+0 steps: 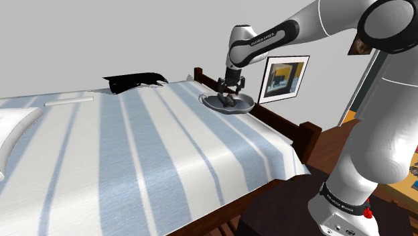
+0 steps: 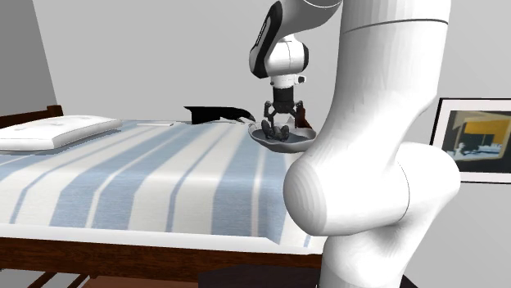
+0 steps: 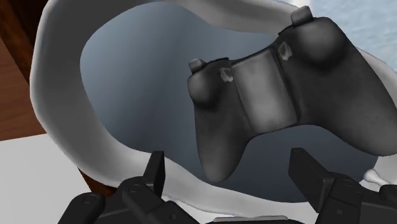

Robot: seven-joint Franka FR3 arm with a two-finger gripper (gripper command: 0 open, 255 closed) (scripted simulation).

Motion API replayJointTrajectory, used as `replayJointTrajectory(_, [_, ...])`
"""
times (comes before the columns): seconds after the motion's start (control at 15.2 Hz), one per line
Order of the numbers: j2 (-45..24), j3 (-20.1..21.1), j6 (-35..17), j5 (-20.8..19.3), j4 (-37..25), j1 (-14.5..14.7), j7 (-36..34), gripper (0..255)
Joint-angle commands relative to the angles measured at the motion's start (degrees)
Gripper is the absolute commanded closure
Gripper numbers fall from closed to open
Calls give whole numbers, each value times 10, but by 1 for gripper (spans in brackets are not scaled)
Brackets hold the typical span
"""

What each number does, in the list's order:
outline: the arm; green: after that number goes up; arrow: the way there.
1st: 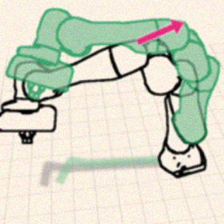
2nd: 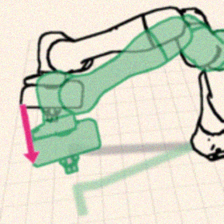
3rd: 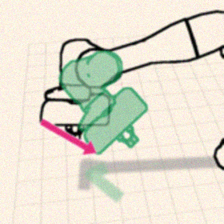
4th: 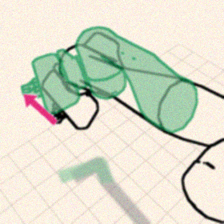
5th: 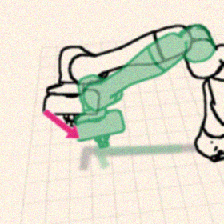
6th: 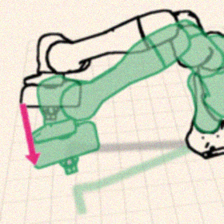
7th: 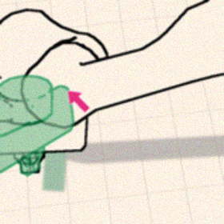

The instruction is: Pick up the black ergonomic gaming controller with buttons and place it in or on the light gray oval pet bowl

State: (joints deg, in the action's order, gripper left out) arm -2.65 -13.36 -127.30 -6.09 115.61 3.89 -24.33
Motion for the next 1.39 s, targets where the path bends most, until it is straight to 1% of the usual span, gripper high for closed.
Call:
replayJointTrajectory(0.0, [-10, -1, -14, 0, 4, -1, -4, 0])
replayJointTrajectory(0.07, [-17, -1, -24, 2, 8, -1, -3, 0])
replayJointTrajectory(0.59, [-16, -1, -24, 2, 8, -1, -3, 0])
replayJointTrajectory(0.66, [-16, -1, -24, 2, 8, -1, -3, 255])
replayJointTrajectory(1.25, [-17, -1, -24, 2, 8, -1, -3, 255])
replayJointTrajectory(1.32, [-14, -1, -17, 1, 4, -1, -2, 255])
